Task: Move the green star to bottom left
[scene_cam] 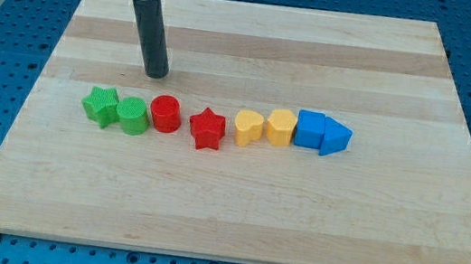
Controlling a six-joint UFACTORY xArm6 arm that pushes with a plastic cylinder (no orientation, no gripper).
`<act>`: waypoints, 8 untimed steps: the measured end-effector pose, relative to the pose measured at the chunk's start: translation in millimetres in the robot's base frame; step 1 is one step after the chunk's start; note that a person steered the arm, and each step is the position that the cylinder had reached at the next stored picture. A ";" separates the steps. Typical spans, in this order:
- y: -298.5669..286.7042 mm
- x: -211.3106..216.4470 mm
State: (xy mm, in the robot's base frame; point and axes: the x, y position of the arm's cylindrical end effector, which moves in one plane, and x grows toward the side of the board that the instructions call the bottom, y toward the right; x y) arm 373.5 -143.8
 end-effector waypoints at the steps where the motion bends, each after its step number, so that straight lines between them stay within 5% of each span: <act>1: -32.1 9.8; 4: -82.5 63.1; 6: -70.6 39.8; 8: -54.9 73.0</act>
State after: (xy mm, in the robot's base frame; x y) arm 446.6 -198.7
